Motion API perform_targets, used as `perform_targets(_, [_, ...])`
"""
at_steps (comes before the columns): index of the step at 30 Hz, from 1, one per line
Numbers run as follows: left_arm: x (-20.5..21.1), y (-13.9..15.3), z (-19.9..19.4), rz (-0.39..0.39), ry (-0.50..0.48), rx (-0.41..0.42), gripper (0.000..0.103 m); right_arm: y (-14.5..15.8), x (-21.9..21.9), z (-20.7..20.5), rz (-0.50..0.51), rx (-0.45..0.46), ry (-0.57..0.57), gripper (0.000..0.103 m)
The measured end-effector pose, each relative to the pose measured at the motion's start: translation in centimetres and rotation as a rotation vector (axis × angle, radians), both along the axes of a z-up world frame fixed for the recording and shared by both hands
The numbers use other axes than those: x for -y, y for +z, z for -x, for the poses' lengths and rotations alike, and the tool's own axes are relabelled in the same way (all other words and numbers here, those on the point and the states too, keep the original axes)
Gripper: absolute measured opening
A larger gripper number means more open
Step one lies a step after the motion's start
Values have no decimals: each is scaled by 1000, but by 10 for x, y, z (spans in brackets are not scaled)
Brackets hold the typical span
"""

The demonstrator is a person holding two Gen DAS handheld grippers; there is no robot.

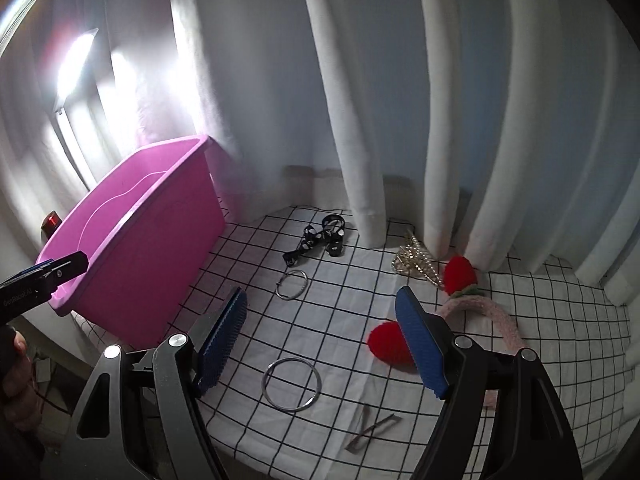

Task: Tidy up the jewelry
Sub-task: 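Withdraw both tools from the tub back over the table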

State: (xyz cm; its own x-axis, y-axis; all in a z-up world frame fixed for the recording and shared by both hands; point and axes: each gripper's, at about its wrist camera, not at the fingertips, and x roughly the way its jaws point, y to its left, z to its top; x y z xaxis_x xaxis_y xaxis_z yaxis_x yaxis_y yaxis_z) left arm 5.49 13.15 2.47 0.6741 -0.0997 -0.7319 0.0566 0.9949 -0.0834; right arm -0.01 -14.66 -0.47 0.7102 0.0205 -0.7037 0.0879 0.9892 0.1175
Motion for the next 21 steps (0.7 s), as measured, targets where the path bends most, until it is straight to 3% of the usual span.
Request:
perform_targets(11, [87, -26, 24, -5, -189, -45, 89, -34, 74, 55, -51, -86, -168, 73])
perform_targets(21, [117, -93, 15, -73, -307, -161, 89, -81, 54, 67, -119, -190, -233, 73])
